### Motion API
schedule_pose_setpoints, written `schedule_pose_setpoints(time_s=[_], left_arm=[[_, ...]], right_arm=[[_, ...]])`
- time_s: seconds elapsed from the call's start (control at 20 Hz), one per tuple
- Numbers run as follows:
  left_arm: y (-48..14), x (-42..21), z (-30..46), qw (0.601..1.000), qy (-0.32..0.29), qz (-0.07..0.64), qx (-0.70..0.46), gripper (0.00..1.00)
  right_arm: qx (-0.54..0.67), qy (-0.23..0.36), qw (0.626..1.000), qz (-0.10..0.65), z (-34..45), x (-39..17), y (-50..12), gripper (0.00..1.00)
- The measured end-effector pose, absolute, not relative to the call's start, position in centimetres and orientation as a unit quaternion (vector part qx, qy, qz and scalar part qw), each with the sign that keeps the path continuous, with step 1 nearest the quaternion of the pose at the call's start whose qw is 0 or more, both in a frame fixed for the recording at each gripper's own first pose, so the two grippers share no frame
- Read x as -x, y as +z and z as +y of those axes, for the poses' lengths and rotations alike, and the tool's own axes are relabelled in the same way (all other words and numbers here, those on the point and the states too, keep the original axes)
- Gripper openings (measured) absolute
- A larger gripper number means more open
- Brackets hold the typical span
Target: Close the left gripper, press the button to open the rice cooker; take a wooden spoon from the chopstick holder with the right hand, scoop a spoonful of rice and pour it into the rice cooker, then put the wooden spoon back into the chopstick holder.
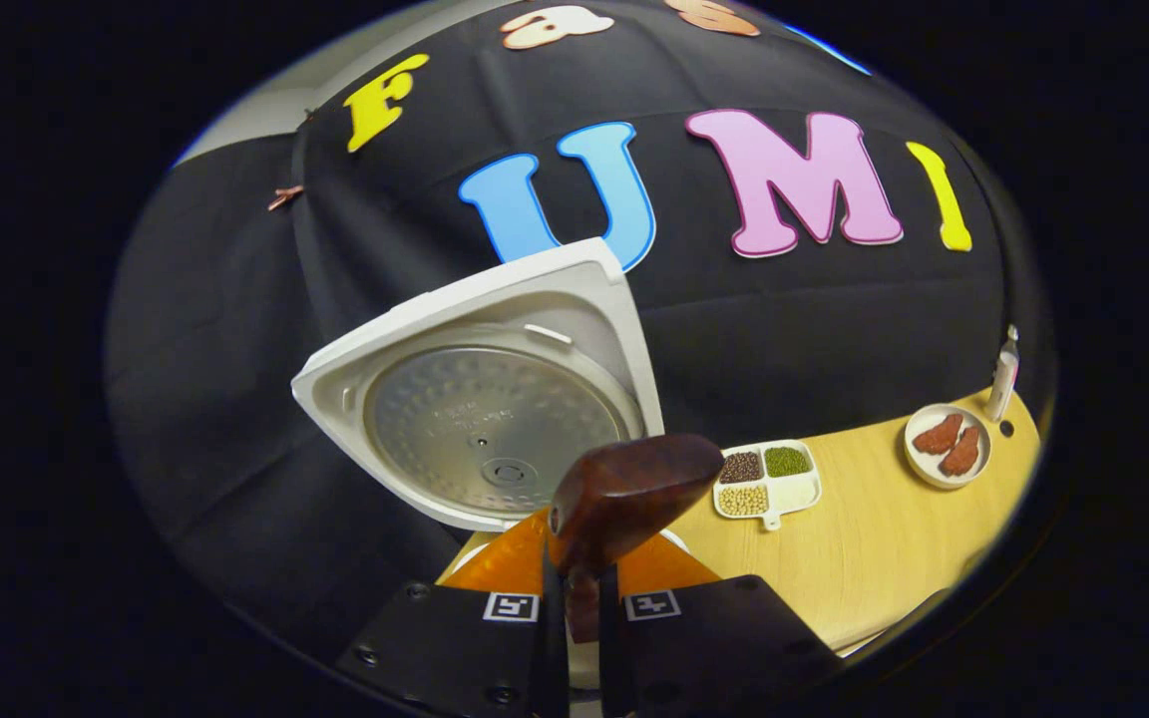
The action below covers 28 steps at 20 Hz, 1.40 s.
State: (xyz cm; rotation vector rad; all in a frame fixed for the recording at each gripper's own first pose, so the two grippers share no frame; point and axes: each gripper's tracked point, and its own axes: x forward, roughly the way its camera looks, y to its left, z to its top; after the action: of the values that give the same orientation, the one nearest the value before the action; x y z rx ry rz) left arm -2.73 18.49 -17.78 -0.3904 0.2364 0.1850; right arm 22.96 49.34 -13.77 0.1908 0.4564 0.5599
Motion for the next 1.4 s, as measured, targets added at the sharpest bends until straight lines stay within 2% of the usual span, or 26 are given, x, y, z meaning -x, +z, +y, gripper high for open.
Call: schedule_pose_setpoints(time_s=[0.25,0.45,0.65,1.05,1.2,1.4], left_arm=[[-18.2,2.7,19.1,0.97,0.1,0.119,0.19,0.96],[-18.0,2.4,19.7,0.968,0.105,0.113,0.199,0.95],[-17.7,2.1,20.3,0.967,0.11,0.107,0.202,0.95],[-18.3,2.7,20.3,0.964,0.115,0.101,0.217,0.95],[-18.5,2.9,20.2,0.961,0.115,0.093,0.233,0.95],[-18.9,3.1,20.2,0.957,0.117,0.094,0.25,0.95]], right_arm=[[0.034,0.288,0.945,0.148,49.6,-23.1,-13.4,0.16],[0.113,0.329,0.932,0.099,51.2,-22.0,-12.6,0.16],[0.113,0.341,0.927,0.109,51.9,-21.0,-13.4,0.17],[0.094,0.361,0.924,0.081,53.2,-20.2,-10.7,0.17],[0.055,0.379,0.918,0.098,53.9,-19.3,-10.2,0.17],[0.003,0.369,0.923,0.107,52.7,-19.4,-7.5,0.16]])
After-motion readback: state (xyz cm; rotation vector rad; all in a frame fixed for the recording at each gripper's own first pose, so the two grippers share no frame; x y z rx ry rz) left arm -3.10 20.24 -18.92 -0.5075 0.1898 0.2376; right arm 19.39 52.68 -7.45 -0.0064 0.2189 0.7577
